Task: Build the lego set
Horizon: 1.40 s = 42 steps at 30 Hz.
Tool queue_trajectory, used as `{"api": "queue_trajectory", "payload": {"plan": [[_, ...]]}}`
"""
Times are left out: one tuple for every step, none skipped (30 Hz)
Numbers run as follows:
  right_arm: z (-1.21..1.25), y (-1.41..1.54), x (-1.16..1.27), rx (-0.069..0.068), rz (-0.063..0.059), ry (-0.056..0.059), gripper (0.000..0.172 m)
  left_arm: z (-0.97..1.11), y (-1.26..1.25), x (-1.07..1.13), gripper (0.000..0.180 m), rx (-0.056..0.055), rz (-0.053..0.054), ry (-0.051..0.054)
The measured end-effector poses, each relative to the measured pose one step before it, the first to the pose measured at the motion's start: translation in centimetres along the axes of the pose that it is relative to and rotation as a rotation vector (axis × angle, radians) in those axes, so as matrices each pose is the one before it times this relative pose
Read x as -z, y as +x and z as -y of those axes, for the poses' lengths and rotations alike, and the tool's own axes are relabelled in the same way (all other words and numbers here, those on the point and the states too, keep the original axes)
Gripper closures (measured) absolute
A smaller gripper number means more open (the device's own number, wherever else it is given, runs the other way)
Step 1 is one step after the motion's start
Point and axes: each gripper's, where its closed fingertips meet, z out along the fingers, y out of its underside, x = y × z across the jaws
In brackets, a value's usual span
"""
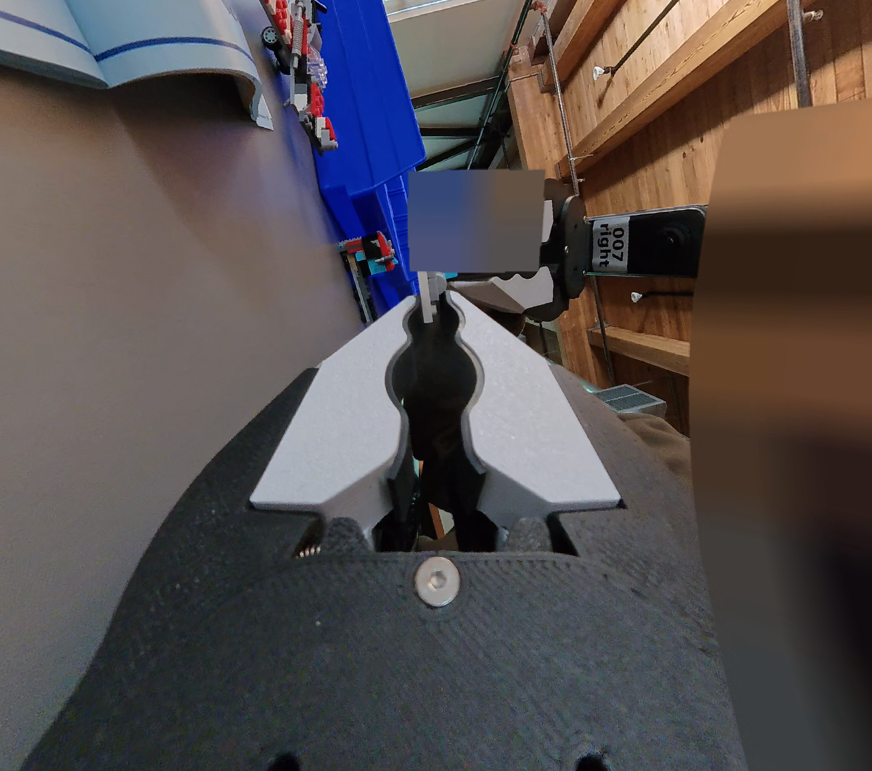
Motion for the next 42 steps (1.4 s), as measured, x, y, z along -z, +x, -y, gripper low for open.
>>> {"api": "queue_trajectory", "payload": {"plan": [[0.02,-0.022,-0.012,0.0001,0.0013,0.0009,0.162,-0.052,0.018,-0.021,0.173,-0.0002,-0.0007,-0.0022],[0.007,-0.02,-0.025,0.0004,0.0011,-0.0005,0.162,-0.046,0.0,-0.026,0.173,-0.0001,-0.0003,-0.0024],[-0.013,-0.018,-0.022,0.0009,0.0005,-0.0013,0.162,-0.033,0.002,-0.015,0.173,-0.0002,-0.0002,-0.0012],[-0.048,-0.038,-0.038,0.0008,0.0011,-0.0027,0.162,-0.034,0.006,-0.005,0.173,0.0,-0.0003,-0.0012],[-0.048,-0.03,-0.044,0.0011,0.001,-0.0034,0.162,-0.032,0.0,-0.015,0.173,-0.0001,0.0,-0.0012],[-0.049,-0.046,-0.05,0.0015,0.0016,-0.0028,0.162,-0.025,-0.001,-0.012,0.173,-0.0001,-0.0001,-0.0013],[-0.008,-0.049,-0.036,0.0014,0.0015,-0.0013,0.162,-0.017,-0.004,-0.007,0.173,0.0001,0.0004,-0.0006],[0.017,-0.002,-0.026,0.0005,-0.0007,0.0003,0.162,-0.018,-0.022,-0.006,0.173,-0.0001,0.0008,-0.0006],[0.017,0.004,-0.001,-0.0001,-0.0006,0.0003,0.162,-0.007,0.003,0.003,0.173,0.0002,-0.0002,-0.0005],[0.026,-0.009,-0.004,0.0005,-0.0003,0.0005,0.162,-0.013,0.006,-0.009,0.173,-0.0001,-0.0005,-0.0004],[0.005,0.002,-0.004,0.0011,-0.0009,-0.0004,0.162,-0.012,0.005,-0.01,0.173,-0.0003,0.0002,-0.0005],[0.001,0.015,-0.016,0.0009,-0.0014,-0.0004,0.162,-0.014,-0.005,0.001,0.173,0.0001,-0.0002,-0.0002],[-0.02,-0.011,-0.012,0.0007,-0.0004,-0.0012,0.162,-0.004,-0.016,-0.006,0.173,0.0006,0.0006,-0.0003],[0.01,0.003,-0.009,0.0017,-0.001,-0.0005,0.162,0.001,-0.013,0.009,0.173,0.0003,0.0005,0.0003],[0.006,-0.002,-0.001,0.0014,-0.0011,-0.0002,0.162,0.006,0.007,-0.003,0.173,0.0003,-0.0004,0.0004],[-0.008,-0.012,-0.008,0.0009,-0.0001,-0.0009,0.162,0.0,-0.003,0.0,0.173,0.0002,0.0003,0.0],[-0.003,0.005,-0.01,0.0015,-0.001,-0.0005,0.162,0.01,-0.012,0.011,0.173,0.0,0.0002,0.0003],[-0.003,0.011,-0.008,0.0011,-0.0013,0.0,0.162,0.004,0.002,-0.002,0.173,0.0001,-0.0001,0.0003],[-0.011,0.029,-0.008,-0.0002,-0.0017,-0.0004,0.162,0.002,0.01,0.008,0.173,0.0003,-0.0005,0.0002],[-0.036,0.035,-0.021,0.0008,-0.0025,-0.0022,0.162,0.0,0.003,0.0,0.173,0.0001,-0.0002,0.0],[-0.046,0.058,-0.029,0.0021,-0.004,-0.0028,0.162,0.002,-0.005,-0.001,0.173,0.0,-0.0003,0.0003],[-0.02,0.017,-0.028,0.0013,-0.002,-0.0013,0.162,0.014,-0.021,0.0,0.173,0.0003,0.0008,0.0005],[0.023,0.008,-0.016,0.0005,-0.001,0.0007,0.162,0.005,-0.008,0.007,0.173,0.0006,0.0003,0.0006],[0.029,0.008,0.008,0.0004,-0.0011,0.0007,0.162,0.019,0.006,0.015,0.173,0.0005,-0.0007,0.001],[0.031,-0.008,0.007,0.0005,0.0001,0.0008,0.162,0.005,0.006,-0.002,0.173,0.0004,-0.0003,0.0004],[0.038,-0.021,0.008,0.0009,-0.0003,0.0012,0.162,0.002,-0.002,-0.001,0.173,-0.0002,0.0001,0.0001],[0.017,-0.007,0.004,0.0012,-0.0006,0.0001,0.162,0.003,-0.001,0.007,0.173,-0.0002,0.0001,0.0003],[0.039,-0.037,0.008,0.001,0.0009,0.0012,0.162,0.012,-0.007,0.001,0.173,0.0004,-0.0001,0.0003],[0.055,-0.05,0.006,0.0004,0.0023,0.0017,0.162,0.003,0.005,0.007,0.173,0.0001,-0.0002,0.0004],[0.034,-0.015,-0.004,0.0004,-0.0005,0.0013,0.162,0.005,0.003,-0.003,0.173,0.0001,-0.0001,0.0004],[0.015,0.023,-0.003,0.0001,-0.0012,0.0,0.162,0.01,0.002,0.002,0.173,0.0,-0.0002,0.0],[-0.01,0.01,-0.005,-0.0001,-0.0009,-0.0002,0.162,0.002,0.003,0.008,0.173,-0.0001,-0.0001,0.0002],[0.016,0.04,0.001,-0.0002,-0.0019,0.001,0.161,0.0,0.006,0.0,0.173,0.0,-0.0004,0.0],[-0.005,0.042,0.0,-0.0009,-0.0016,0.0003,0.161,0.001,-0.008,0.0,0.173,0.0001,-0.0001,0.0003],[-0.014,0.022,-0.005,-0.0006,-0.001,-0.0002,0.161,0.003,0.009,-0.001,0.173,0.0002,-0.0005,0.0002],[-0.011,0.005,0.008,0.0003,0.0001,-0.0003,0.161,0.001,0.0,-0.009,0.173,0.0001,-0.0001,-0.0001],[-0.014,-0.001,-0.003,0.0001,0.0,-0.0005,0.161,0.014,0.003,0.008,0.173,0.0002,-0.0001,0.0005],[0.004,0.007,-0.006,-0.0001,0.0001,0.0002,0.161,0.003,-0.006,-0.001,0.173,0.0004,0.0,0.0003],[0.002,0.006,0.001,-0.0002,-0.0002,0.0006,0.161,0.001,0.003,-0.001,0.173,0.0001,-0.0002,0.0001],[0.006,0.011,-0.007,-0.0002,-0.0003,0.0003,0.161,0.011,-0.002,0.002,0.173,0.0,0.0,0.0001],[0.0,0.01,0.002,-0.0002,-0.0005,0.0005,0.161,0.003,0.002,0.008,0.173,0.0006,-0.0004,0.0005],[-0.001,0.033,0.001,-0.0004,-0.0013,0.0007,0.161,0.02,0.007,-0.003,0.173,0.0008,-0.0009,0.0009]]}}
